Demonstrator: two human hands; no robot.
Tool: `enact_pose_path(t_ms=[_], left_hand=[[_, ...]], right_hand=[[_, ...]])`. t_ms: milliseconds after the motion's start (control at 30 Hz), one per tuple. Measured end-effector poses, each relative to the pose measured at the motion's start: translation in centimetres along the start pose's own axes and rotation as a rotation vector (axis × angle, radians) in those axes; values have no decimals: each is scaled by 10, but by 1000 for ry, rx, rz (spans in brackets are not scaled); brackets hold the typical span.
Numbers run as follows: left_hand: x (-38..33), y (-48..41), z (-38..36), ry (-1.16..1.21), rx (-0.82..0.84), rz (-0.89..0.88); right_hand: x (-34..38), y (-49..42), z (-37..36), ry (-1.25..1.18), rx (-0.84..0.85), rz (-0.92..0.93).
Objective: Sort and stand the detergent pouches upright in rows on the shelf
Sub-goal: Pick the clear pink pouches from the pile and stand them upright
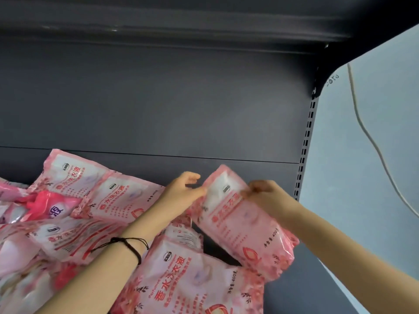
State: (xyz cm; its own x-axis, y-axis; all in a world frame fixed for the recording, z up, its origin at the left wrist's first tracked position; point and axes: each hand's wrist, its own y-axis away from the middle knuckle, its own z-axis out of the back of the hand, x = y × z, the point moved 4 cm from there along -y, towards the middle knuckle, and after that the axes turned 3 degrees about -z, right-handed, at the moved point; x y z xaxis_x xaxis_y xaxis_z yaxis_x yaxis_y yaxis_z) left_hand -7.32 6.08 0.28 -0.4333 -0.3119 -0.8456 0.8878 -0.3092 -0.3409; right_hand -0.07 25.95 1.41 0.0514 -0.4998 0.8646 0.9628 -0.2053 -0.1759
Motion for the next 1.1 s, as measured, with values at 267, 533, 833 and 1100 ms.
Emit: enact_pose_path(t_ms=[267,533,833,1100], left_hand=[[-9,12,-66,648,12,253],[-2,15,-109,560,97,276],[-10,-12,-131,585,82,318],[-20,-29,-140,385,220,185]], right_hand=[[-38,7,27,-663,-195,26],[-85,10,26,-646,-233,-36],[-97,-12,46,-553,-156,-70],[-110,-27,82,-72,-180,-73]])
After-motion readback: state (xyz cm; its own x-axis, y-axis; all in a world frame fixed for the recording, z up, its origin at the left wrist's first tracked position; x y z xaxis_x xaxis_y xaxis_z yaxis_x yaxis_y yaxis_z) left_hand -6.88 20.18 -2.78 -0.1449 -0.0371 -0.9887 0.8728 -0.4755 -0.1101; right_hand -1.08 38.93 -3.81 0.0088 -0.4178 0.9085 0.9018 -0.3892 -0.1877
